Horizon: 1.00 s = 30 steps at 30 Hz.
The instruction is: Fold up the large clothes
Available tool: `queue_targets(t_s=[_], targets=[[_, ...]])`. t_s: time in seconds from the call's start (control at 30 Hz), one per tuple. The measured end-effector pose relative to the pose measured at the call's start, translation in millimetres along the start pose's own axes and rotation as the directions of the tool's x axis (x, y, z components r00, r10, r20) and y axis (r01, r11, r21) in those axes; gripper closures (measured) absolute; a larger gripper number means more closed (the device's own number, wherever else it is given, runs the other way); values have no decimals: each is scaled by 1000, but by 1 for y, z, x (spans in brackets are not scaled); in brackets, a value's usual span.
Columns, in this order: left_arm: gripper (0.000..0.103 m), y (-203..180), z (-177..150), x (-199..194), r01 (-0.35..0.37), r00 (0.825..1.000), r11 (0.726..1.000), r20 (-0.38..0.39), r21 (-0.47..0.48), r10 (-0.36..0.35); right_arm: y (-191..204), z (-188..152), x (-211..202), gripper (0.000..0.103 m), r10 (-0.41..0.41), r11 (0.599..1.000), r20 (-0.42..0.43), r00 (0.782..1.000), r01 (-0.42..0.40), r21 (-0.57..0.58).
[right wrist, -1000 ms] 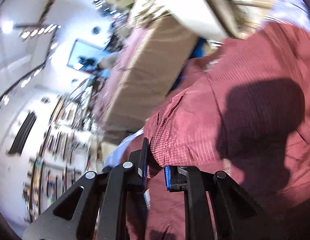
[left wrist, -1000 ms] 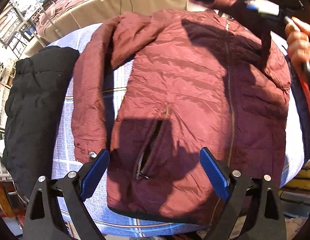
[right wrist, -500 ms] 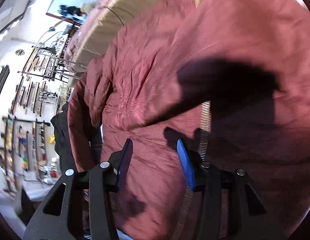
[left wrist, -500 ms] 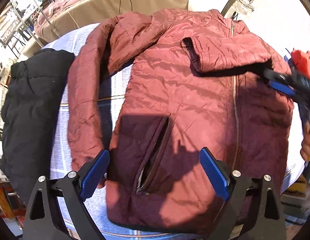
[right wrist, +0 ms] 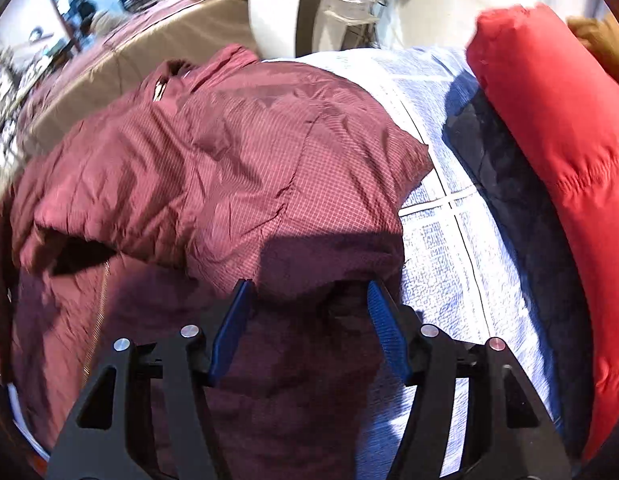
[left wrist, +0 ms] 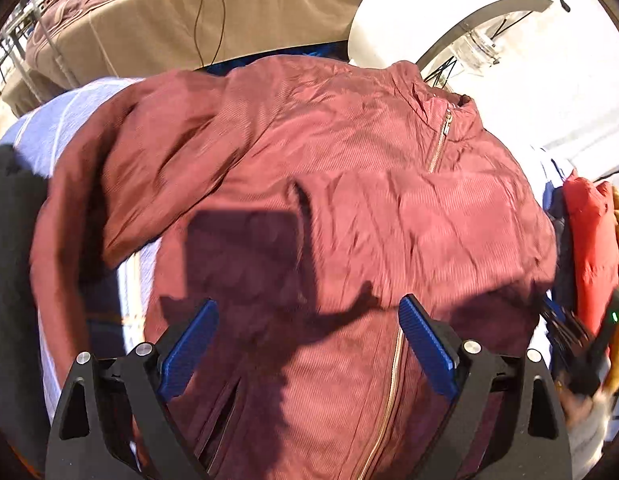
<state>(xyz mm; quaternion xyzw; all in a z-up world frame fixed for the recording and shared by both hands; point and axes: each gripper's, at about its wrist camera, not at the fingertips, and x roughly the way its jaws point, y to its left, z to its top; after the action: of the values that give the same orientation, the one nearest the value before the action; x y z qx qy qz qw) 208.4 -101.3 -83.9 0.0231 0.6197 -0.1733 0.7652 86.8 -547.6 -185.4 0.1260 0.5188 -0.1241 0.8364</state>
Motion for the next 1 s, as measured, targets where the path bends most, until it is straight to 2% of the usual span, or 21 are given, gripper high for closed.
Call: queue_targets(t_s=[0.07, 0.1, 0.13, 0.27, 0.33, 0.37, 0.47, 0.53, 0.6, 0.63, 0.67, 0.73, 0.8, 0.87, 0.9, 0.93, 0.97, 1.0], targets=[[14, -11, 7, 12, -3, 1000, 1000, -11, 18, 4, -2, -1, 1, 86, -13, 999, 1, 1000, 13, -40], [14, -16, 9, 18, -7, 1000, 1000, -19, 28, 8, -8, -8, 2, 90, -15, 999, -2, 1000, 15, -40], [14, -22, 10, 25, -14, 999, 999, -30, 40, 15, -19, -13, 0, 99, -10, 999, -5, 1000, 9, -31], [14, -40, 6, 55, -89, 993, 989, -67, 118, 98, -52, -20, 10, 103, -100, 995, -49, 994, 100, 9], [13, -43, 2, 71, -120, 986, 981, -98, 152, 135, -83, -26, 17, 103, -108, 987, -98, 989, 118, 110], [13, -45, -1, 81, -138, 981, 975, -114, 174, 159, -95, -29, 18, 102, -84, 982, -123, 989, 103, 156], [13, -52, -3, 96, -208, 966, 948, -100, 241, 238, -101, -27, 4, 102, 77, 976, -80, 994, -58, 211], [13, -63, -4, 98, -263, 953, 913, -63, 312, 296, -89, -19, -2, 96, 183, 963, -60, 981, -167, 213], [16, -79, -7, 95, -335, 932, 848, 10, 410, 363, -69, -6, -8, 70, 222, 960, -25, 975, -214, 182], [21, -85, -8, 94, -362, 922, 819, 43, 445, 384, -57, 3, -9, 38, 219, 963, -10, 976, -215, 164], [22, -93, -10, 91, -400, 907, 777, 90, 487, 410, -44, 12, -9, 30, 225, 964, 15, 974, -225, 144], [22, -99, -12, 90, -428, 894, 734, 126, 527, 431, -16, 23, -10, 30, 251, 963, 48, 967, -254, 89], [21, -99, -9, 95, -432, 889, 724, 121, 538, 441, 16, 42, -3, 30, 236, 971, 41, 971, -236, 17], [17, -95, -3, 101, -444, 882, 732, 109, 517, 458, 41, 53, 8, 30, 250, 967, 13, 968, -249, -51], [10, -91, 1, 104, -448, 879, 742, 97, 498, 466, 52, 55, 17, 30, 223, 970, -15, 975, -224, -92], [5, -86, 3, 107, -446, 880, 757, 79, 478, 468, 62, 53, 32, 30, 148, 977, -54, 987, -155, -146], [5, -81, 7, 110, -428, 888, 781, 49, 454, 458, 66, 47, 50, 30, 87, 977, -103, 991, -105, -188], [5, -79, 11, 113, -414, 893, 800, 25, 435, 449, 65, 39, 65, 30, 69, 974, -136, 988, -96, -205]])
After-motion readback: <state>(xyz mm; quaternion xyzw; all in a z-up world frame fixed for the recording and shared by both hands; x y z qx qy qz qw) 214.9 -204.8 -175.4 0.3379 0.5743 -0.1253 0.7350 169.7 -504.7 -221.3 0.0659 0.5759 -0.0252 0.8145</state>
